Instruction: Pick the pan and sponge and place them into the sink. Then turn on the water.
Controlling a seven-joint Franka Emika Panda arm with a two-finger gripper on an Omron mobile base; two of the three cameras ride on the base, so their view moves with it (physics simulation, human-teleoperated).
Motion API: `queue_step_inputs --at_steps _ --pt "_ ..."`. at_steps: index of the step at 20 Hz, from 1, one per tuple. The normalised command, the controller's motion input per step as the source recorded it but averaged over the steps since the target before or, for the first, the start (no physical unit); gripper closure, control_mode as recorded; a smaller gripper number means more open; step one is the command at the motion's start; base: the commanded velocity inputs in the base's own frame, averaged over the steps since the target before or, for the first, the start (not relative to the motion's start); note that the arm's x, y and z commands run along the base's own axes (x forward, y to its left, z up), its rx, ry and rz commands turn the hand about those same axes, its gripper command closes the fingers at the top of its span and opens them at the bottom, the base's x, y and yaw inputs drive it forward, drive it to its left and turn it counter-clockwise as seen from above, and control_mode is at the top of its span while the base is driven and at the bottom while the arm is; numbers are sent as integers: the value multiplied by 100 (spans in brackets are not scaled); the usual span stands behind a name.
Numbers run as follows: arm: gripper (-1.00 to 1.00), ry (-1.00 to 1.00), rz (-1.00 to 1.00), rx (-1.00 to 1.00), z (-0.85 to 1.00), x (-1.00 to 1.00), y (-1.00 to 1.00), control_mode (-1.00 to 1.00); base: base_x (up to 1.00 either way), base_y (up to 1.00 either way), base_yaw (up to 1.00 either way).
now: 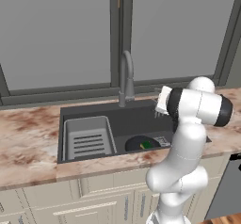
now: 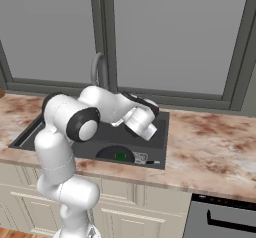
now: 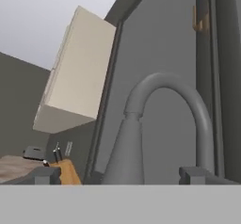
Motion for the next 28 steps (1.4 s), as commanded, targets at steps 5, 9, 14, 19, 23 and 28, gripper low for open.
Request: queue_step_inputs --at_steps 5,9,14,19,23,28 --pt "-100 18 5 0 2 21 14 -100 0 0 0" --pt "-100 14 4 0 0 28 1 -100 0 0 0" --pt "-100 6 2 0 -1 29 0 -100 0 0 0" --pt "-100 0 2 0 -12 25 2 -100 0 0 0" --pt "-100 0 4 0 -23 15 0 -100 0 0 0" --pt "-100 0 5 0 -19 14 0 -100 0 0 0"
